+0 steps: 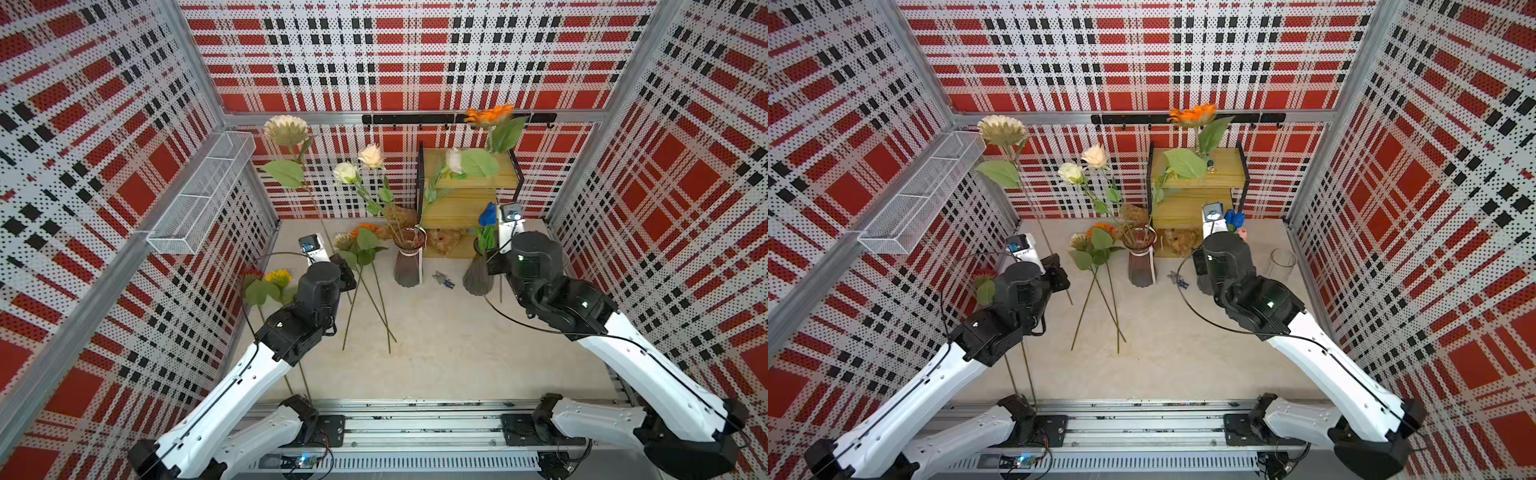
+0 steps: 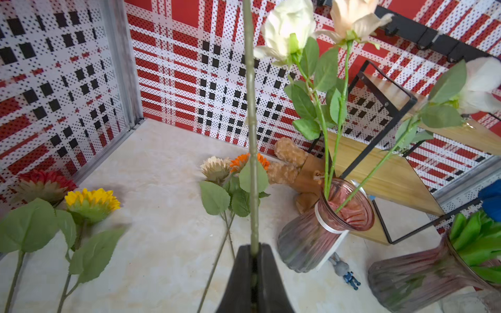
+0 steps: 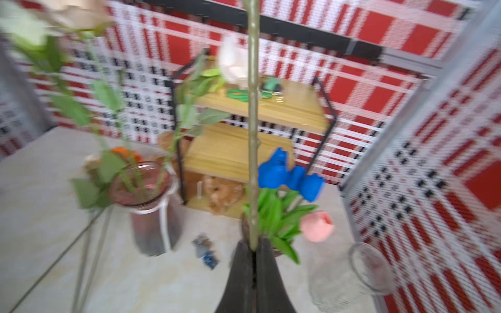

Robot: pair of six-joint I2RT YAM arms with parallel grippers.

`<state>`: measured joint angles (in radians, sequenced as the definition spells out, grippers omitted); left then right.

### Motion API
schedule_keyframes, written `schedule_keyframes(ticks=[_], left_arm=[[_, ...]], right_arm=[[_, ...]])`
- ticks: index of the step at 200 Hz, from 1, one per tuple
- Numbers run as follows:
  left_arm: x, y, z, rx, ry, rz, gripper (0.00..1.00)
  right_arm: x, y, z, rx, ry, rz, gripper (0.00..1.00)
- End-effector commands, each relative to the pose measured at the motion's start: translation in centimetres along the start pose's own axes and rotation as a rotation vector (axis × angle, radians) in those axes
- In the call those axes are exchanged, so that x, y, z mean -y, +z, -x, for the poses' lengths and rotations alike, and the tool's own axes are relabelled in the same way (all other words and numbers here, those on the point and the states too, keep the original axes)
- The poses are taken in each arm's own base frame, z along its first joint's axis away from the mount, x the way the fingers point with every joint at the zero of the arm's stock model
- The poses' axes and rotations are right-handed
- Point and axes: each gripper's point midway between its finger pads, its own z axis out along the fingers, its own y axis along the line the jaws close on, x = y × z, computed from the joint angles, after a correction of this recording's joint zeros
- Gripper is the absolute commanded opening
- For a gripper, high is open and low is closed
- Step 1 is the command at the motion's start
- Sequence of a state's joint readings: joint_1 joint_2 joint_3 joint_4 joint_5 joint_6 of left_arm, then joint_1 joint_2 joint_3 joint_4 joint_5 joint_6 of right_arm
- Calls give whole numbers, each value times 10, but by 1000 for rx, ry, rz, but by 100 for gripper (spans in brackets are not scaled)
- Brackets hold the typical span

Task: Arrange the flowers in different vases according to their variety
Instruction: Pick up the flower at the center of the board, then insert the flower into the vase.

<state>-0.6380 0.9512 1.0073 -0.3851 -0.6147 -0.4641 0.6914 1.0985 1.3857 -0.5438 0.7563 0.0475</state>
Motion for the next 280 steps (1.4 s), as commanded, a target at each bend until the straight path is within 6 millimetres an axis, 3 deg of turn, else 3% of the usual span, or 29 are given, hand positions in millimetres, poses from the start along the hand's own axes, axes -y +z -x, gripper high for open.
schedule_keyframes(ticks=[1,44,87,185,251,280], left_arm=[[20,-6,21,68,-12,-27,0],[43,-10,27,100,-1,-50,0],[57,-13,20,107,28,-70,0],[65,-12,7,102,46,-72,0],[75,-4,-2,82,65,-68,0],[83,-1,-8,76,77,-76,0]], right_arm=[[68,-5,28,108,10,-246,0],[130,6,32,153,21,-391,0],[158,20,22,220,57,-424,0],[195,87,-7,282,185,-343,0],[199,131,-29,265,232,-293,0],[205,139,-41,258,236,-297,0]])
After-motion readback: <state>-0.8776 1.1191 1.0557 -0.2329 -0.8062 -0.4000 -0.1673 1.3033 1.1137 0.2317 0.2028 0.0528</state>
